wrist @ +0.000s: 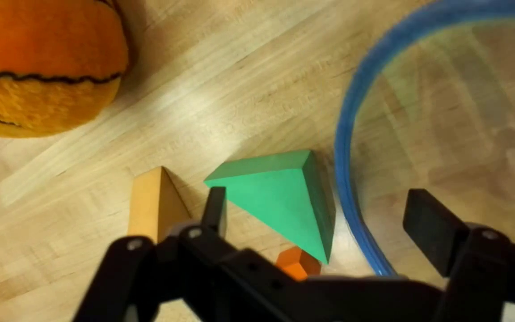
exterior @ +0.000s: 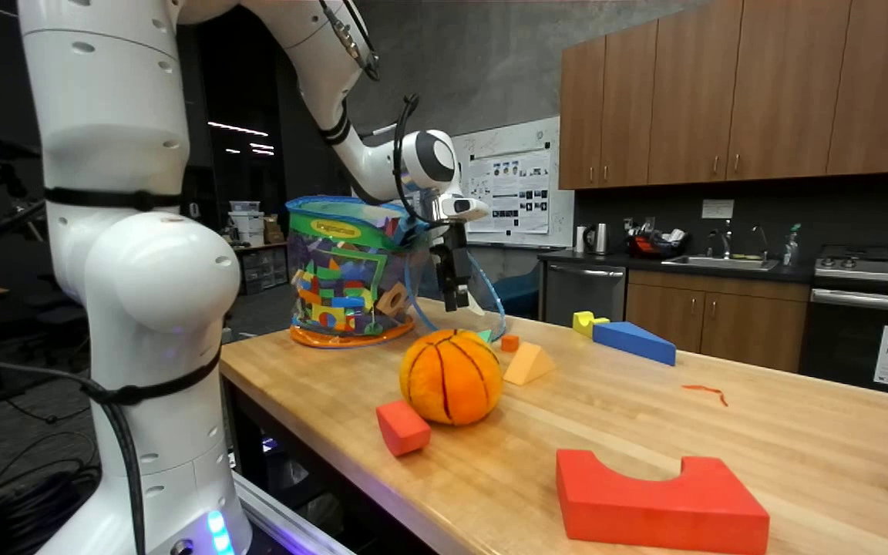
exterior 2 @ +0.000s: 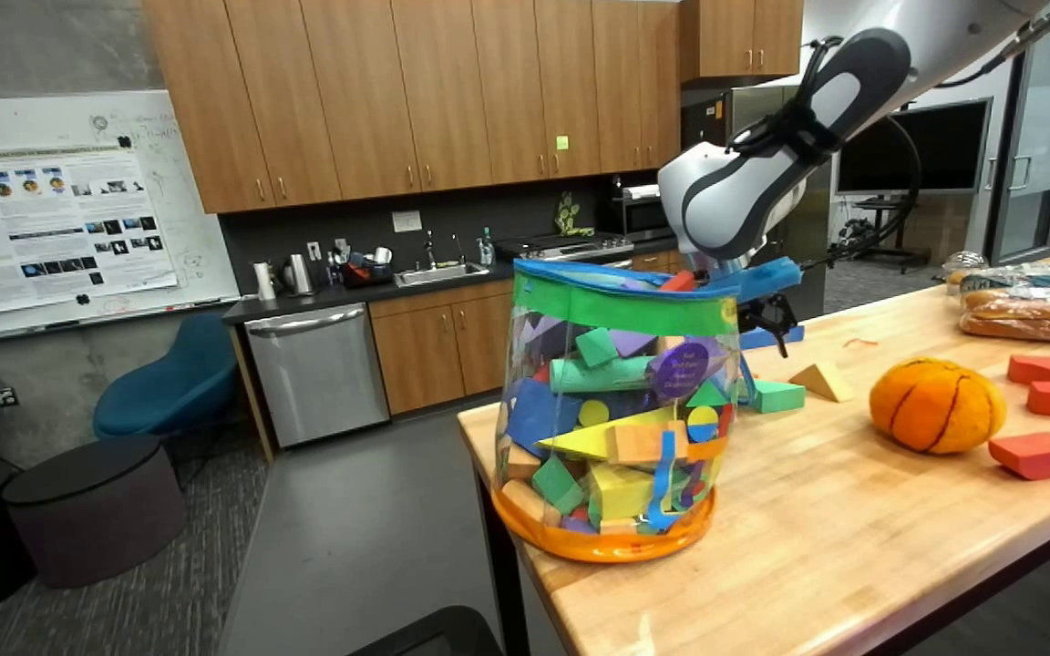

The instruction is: Pick up the light green block on the table and put it inside the blocks bag

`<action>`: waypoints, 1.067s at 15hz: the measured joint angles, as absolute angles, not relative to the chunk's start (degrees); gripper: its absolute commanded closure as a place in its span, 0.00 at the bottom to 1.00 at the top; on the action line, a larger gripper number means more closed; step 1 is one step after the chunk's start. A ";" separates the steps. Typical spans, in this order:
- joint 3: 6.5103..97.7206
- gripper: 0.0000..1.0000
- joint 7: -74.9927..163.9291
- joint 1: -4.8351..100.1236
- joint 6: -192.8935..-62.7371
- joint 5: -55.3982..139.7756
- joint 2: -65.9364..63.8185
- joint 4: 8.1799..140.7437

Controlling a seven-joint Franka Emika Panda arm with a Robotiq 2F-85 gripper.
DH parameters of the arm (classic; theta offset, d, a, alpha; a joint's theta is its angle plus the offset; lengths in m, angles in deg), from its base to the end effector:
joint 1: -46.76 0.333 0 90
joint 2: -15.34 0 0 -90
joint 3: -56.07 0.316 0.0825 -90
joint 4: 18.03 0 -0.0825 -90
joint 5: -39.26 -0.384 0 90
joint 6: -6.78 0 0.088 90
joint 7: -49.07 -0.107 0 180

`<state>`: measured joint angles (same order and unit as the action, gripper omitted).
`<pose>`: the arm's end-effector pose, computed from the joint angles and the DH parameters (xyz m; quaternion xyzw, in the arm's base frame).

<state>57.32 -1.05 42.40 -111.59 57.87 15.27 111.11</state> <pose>0.4990 -0.0438 0.3506 0.9186 -0.3597 -0.0319 0.1604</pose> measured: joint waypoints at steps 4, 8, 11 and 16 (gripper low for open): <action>54.64 0.00 -1.01 42.37 -112.21 57.87 11.36 111.30; 52.66 0.00 -1.01 42.38 -112.47 57.87 9.38 111.32; 51.97 0.00 -1.02 42.39 -112.75 57.87 8.67 111.32; 51.90 0.00 -1.04 42.78 -113.96 57.90 8.43 111.17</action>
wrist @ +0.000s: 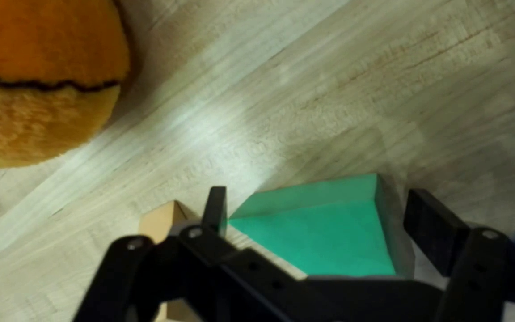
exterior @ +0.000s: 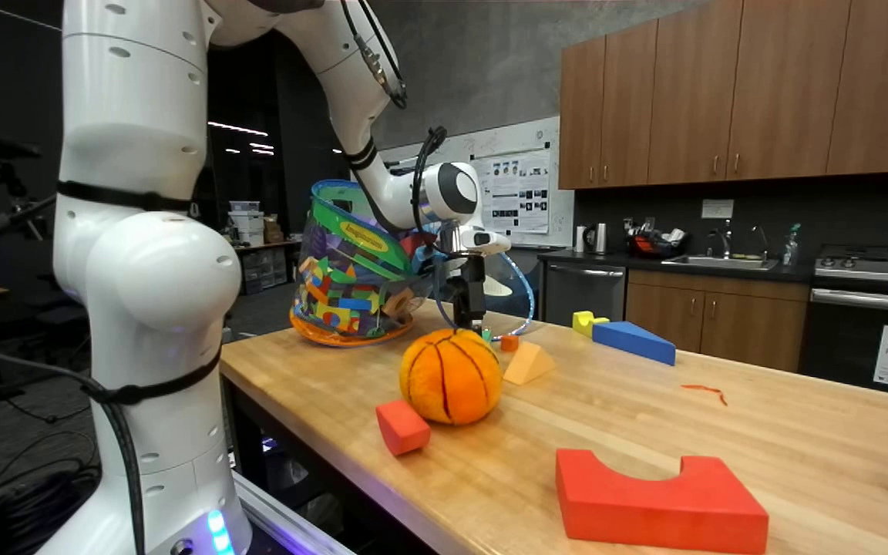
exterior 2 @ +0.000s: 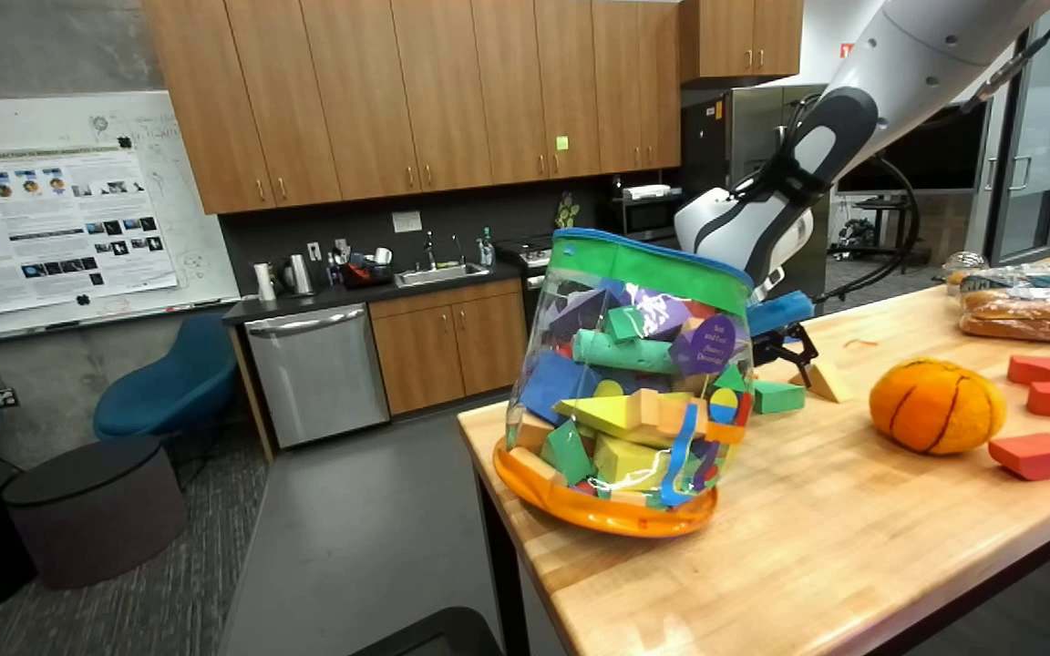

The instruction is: Pick up the light green block on the table and put it inside the blocks bag

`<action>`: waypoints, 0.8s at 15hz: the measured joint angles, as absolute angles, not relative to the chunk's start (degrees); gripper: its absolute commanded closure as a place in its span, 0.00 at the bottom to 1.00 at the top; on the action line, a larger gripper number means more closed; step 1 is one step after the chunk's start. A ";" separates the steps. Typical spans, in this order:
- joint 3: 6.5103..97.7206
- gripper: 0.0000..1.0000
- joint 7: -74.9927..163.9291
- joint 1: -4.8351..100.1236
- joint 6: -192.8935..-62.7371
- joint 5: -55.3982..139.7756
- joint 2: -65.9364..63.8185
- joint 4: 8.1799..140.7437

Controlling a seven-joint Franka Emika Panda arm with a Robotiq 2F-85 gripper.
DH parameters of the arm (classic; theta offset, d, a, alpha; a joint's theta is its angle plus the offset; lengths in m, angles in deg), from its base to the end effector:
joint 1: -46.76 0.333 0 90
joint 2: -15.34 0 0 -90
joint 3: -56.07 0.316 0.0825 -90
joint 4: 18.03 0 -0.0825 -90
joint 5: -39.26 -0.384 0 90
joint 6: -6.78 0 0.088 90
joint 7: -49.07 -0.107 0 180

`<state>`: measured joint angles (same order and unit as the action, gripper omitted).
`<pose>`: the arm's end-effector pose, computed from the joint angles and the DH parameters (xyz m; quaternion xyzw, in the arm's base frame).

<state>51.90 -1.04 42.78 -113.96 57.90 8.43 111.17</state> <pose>0.4967 -0.0864 0.2927 0.9026 -0.3882 -0.0765 0.1698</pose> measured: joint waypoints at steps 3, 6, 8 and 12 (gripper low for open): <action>51.90 0.00 -1.60 43.39 -114.92 59.73 8.36 110.65; 51.90 0.00 -3.23 44.08 -114.84 63.13 8.39 109.57; 51.90 0.00 -3.45 44.24 -114.82 63.63 8.38 109.32; 51.90 0.00 -3.51 44.25 -114.82 63.65 8.38 109.31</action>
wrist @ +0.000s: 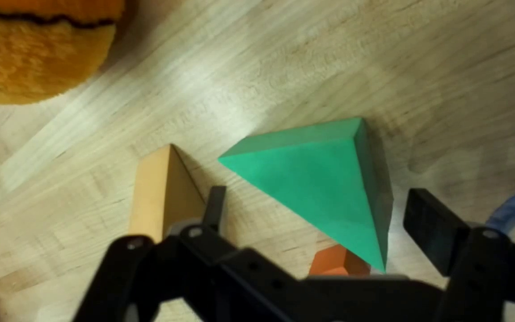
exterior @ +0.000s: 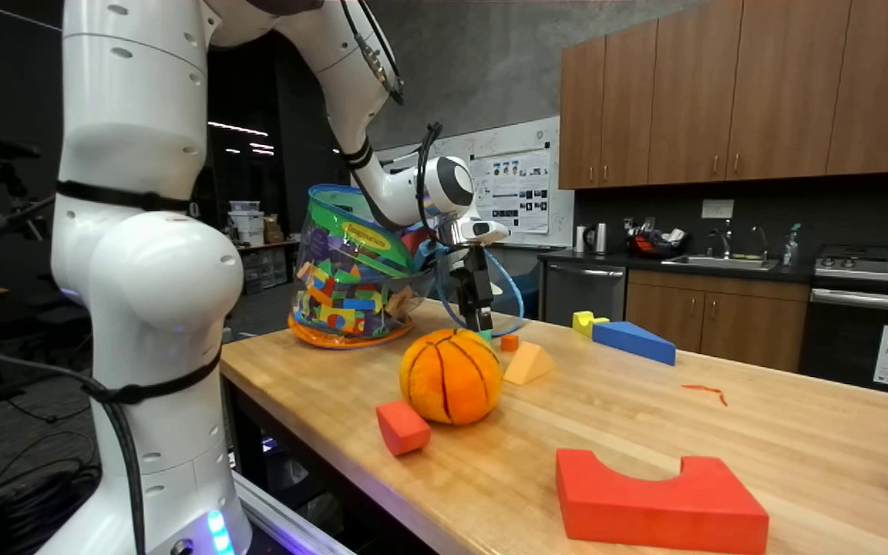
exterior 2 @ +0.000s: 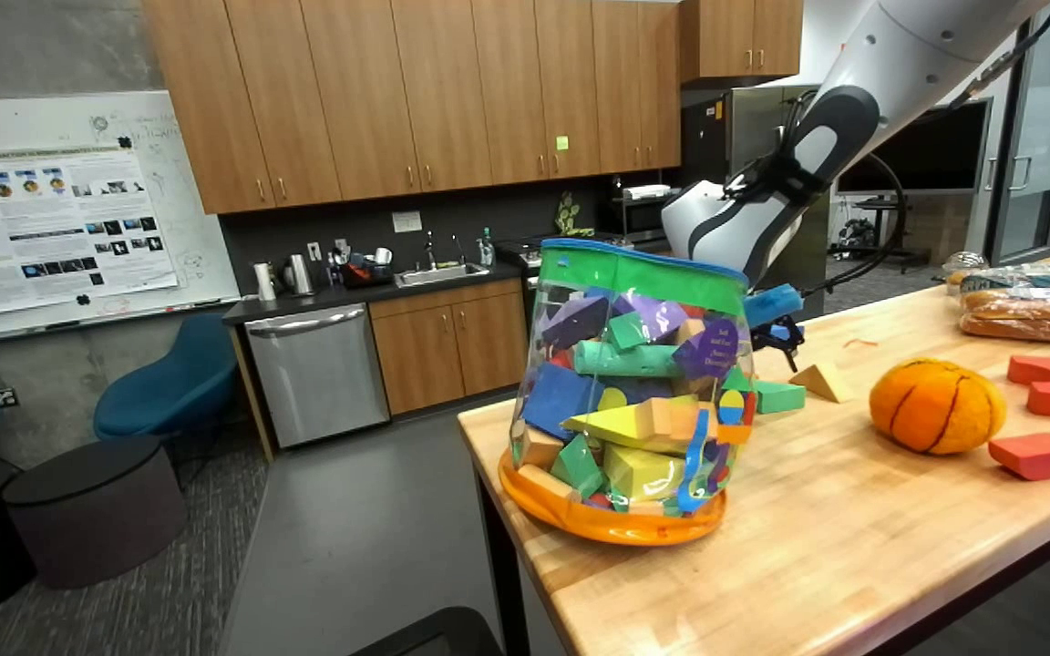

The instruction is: Pick up the light green block on the table and put it inside the blocks bag

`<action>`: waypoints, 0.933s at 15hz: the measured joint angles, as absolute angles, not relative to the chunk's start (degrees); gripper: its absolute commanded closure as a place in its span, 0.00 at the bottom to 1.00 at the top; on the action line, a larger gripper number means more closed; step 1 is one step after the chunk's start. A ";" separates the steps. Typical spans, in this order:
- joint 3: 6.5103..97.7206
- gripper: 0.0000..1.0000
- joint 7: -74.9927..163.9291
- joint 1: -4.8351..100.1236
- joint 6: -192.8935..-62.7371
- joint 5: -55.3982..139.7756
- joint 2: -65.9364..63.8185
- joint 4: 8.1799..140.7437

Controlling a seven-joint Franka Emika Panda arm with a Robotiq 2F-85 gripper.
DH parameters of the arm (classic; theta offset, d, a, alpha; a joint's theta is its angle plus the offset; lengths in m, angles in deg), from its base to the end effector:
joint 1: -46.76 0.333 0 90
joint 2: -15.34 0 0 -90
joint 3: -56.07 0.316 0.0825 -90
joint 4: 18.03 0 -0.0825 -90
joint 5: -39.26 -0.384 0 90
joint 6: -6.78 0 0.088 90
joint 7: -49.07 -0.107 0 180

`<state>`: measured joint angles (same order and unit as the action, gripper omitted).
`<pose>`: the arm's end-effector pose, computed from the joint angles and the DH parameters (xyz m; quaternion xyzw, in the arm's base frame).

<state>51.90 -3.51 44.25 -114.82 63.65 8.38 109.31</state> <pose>0.5121 -0.0786 0.3070 0.9079 -0.3672 -0.0333 0.1997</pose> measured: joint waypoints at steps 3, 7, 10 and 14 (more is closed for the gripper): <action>51.90 0.00 -3.37 44.24 -114.82 63.60 8.36 109.31; 51.43 0.00 -3.09 44.12 -114.90 63.58 7.39 109.24; 50.46 0.00 -2.21 43.84 -115.32 63.50 5.74 108.82; 49.45 0.30 -0.07 43.66 -115.84 62.26 4.63 108.17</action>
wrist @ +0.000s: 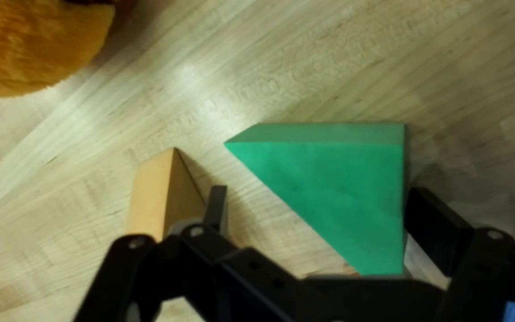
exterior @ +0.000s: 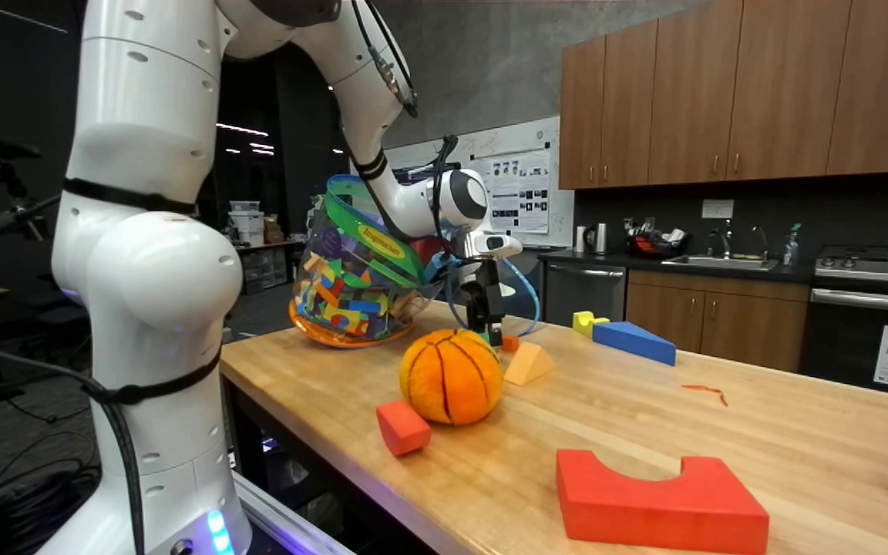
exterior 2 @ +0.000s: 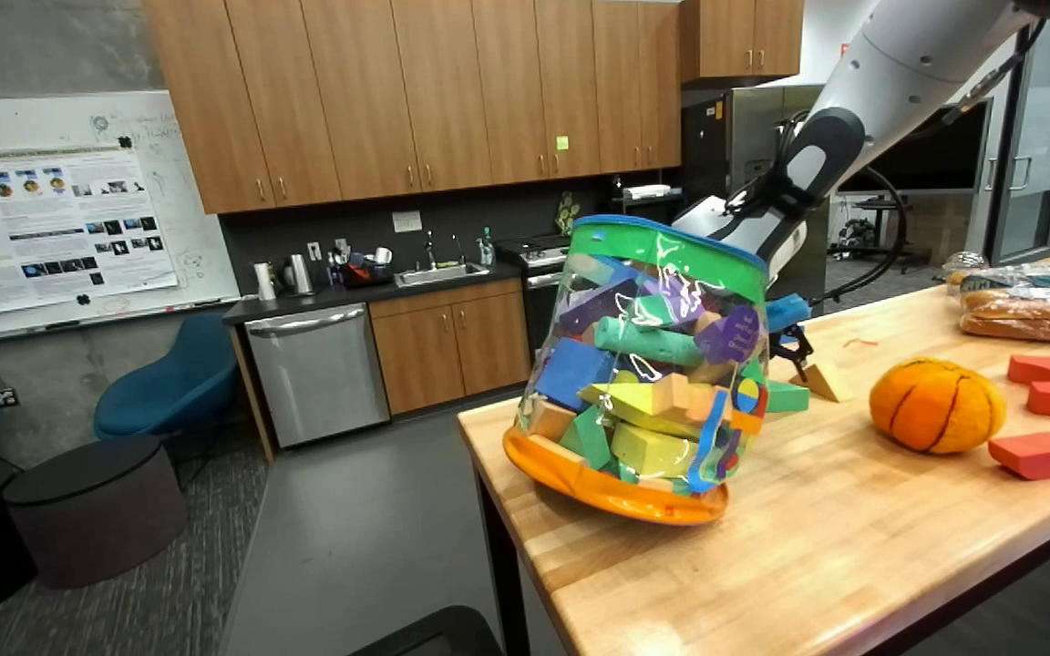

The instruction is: Pick up the light green block on the table and put it inside the blocks bag

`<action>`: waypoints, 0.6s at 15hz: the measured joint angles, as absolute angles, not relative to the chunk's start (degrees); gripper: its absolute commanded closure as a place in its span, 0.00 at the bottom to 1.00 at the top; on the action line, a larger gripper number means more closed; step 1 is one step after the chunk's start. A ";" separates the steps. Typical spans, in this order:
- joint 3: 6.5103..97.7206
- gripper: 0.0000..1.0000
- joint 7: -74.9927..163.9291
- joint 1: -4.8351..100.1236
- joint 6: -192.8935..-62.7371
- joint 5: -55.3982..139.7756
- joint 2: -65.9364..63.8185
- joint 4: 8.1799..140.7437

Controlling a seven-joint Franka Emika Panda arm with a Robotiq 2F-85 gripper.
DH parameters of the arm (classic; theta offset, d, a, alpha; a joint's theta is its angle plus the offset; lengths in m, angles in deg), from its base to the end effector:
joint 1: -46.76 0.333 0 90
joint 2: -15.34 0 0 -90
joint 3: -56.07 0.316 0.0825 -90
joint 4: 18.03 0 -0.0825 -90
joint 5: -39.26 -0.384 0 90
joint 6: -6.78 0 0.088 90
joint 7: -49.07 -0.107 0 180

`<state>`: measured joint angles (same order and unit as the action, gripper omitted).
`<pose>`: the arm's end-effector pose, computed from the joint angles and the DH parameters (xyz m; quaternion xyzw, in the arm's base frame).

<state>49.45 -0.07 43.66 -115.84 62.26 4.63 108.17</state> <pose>0.5135 -0.1049 0.2820 0.9078 -0.3662 -0.0600 0.1956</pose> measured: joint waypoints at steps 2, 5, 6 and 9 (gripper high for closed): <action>49.41 0.44 1.08 43.67 -116.09 60.92 4.61 107.81; 49.42 0.67 2.99 43.68 -116.66 58.40 4.41 107.17; 49.41 0.75 3.69 43.67 -116.79 57.58 4.34 107.00; 49.15 0.87 5.26 43.66 -116.80 55.85 4.18 106.68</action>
